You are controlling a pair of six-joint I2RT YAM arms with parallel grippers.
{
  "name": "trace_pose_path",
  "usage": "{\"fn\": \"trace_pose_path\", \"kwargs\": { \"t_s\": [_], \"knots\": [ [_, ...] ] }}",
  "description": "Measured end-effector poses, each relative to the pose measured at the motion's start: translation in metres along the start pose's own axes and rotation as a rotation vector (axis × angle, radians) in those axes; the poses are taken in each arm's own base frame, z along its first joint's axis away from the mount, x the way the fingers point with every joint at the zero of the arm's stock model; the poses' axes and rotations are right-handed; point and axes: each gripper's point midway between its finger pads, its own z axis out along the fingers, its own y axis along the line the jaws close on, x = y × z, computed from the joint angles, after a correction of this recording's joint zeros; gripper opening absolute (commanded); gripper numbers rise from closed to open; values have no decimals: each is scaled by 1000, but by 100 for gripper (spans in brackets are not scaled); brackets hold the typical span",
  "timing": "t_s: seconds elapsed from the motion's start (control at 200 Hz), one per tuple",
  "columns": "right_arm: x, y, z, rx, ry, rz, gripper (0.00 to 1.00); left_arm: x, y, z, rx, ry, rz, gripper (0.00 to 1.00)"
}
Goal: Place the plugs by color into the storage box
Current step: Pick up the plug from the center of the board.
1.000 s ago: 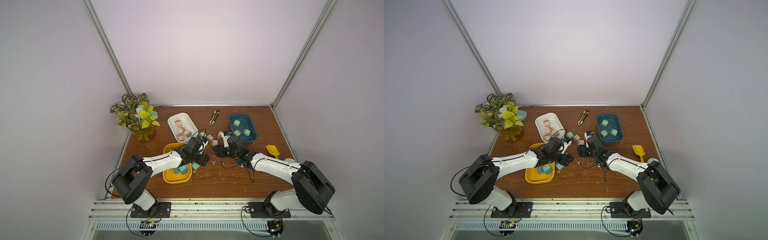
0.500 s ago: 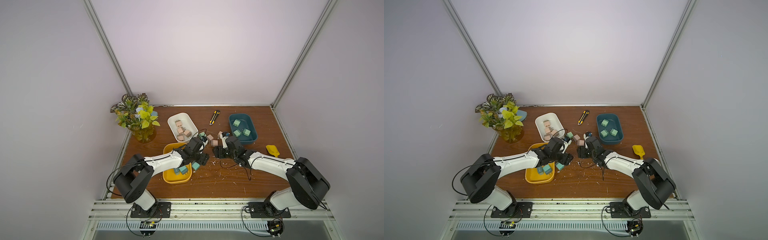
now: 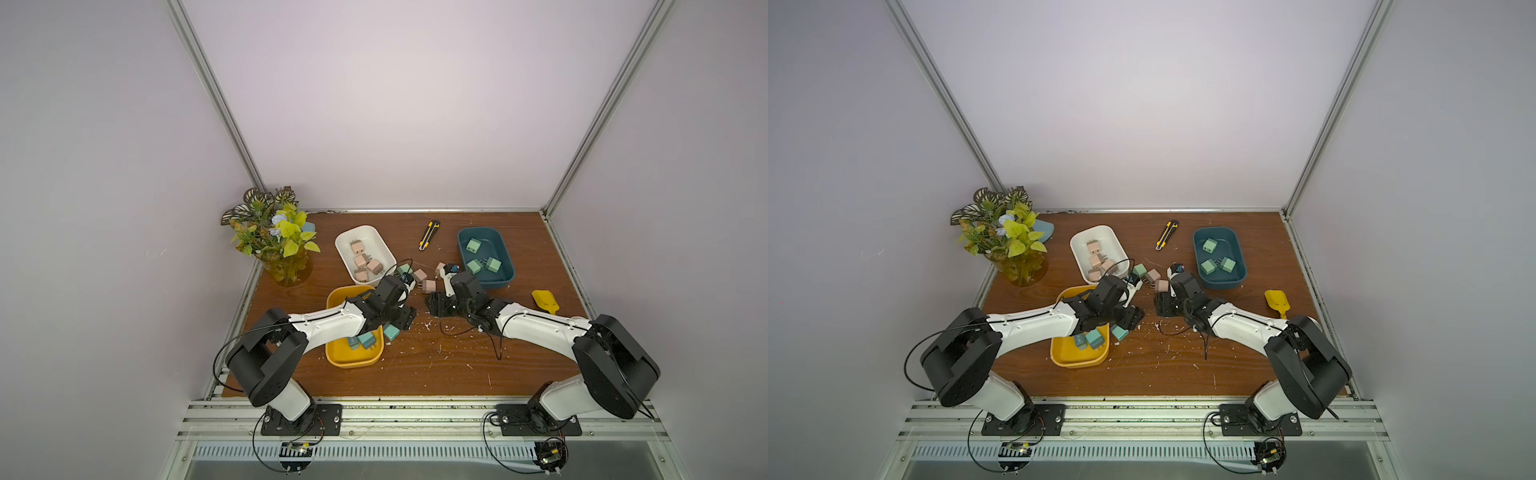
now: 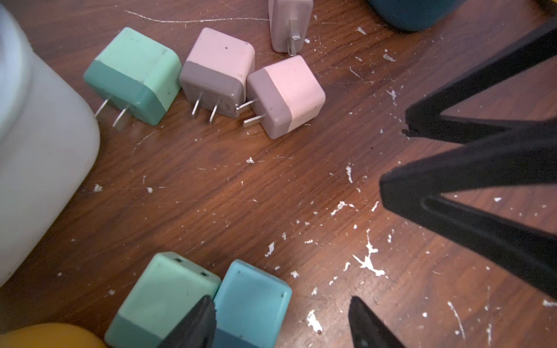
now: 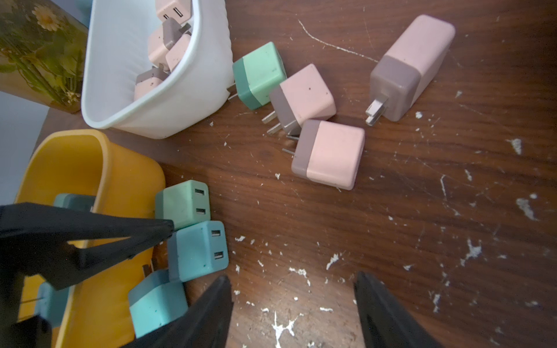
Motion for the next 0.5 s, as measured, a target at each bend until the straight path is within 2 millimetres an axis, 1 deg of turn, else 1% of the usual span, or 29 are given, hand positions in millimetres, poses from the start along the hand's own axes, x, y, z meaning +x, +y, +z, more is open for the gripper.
{"fn": "trace_pose_path", "kwargs": {
  "t_s": [0.125,0.235,0.42,0.45,0.5],
  "knots": [
    [0,0,0,-1,0,1,70,1,0,0,3,-1,0,69],
    [0,0,0,-1,-1,1,70,0,0,1,3,-4,0,71],
    [1,0,1,0,4,1,70,-3,-1,8,7,-17,1,71],
    [1,0,2,-1,6,1,70,-1,-1,9,8,-8,-1,71],
    [1,1,2,-2,7,1,70,9,2,15,-4,22,-2,70]
  ]
}}
